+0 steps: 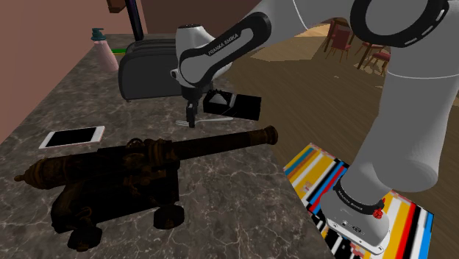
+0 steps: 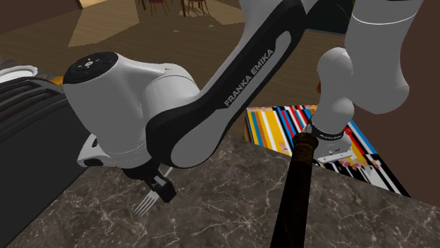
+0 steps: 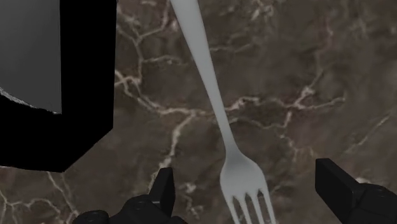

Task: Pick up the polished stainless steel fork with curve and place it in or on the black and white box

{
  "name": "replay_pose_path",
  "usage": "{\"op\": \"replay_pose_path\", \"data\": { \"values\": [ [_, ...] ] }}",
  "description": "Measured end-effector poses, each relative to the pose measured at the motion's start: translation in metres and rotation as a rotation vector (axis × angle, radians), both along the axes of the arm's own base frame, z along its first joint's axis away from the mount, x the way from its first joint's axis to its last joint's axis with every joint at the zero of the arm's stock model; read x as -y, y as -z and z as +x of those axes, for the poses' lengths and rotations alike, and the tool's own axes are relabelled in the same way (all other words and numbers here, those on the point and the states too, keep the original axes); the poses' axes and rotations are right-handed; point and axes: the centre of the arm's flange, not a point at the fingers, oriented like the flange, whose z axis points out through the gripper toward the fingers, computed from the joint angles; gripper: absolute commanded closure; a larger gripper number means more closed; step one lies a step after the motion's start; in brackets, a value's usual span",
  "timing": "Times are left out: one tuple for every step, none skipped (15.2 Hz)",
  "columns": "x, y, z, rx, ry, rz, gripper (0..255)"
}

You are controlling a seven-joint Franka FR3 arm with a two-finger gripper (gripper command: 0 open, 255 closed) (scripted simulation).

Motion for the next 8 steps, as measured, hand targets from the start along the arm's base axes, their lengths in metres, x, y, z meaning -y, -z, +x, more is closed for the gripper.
{"op": "replay_pose_path", "data": {
  "values": [
    [-0.0003,0.0047,0.0004,0.000,0.000,0.000,0],
    [-0.0005,0.0064,0.0004,0.000,0.000,0.000,0],
    [-0.0006,0.0069,0.0003,0.000,0.000,0.000,0],
    [-0.0007,0.0072,0.0003,0.000,0.000,0.000,0],
    [-0.0007,0.0074,0.0003,0.000,0.000,0.000,0],
    [-0.0007,0.0075,0.0003,0.000,0.000,0.000,0],
    [-0.0007,0.0076,0.0003,0.000,0.000,0.000,0],
    [-0.0007,0.0076,0.0003,0.000,0.000,0.000,255]
  ]
}}
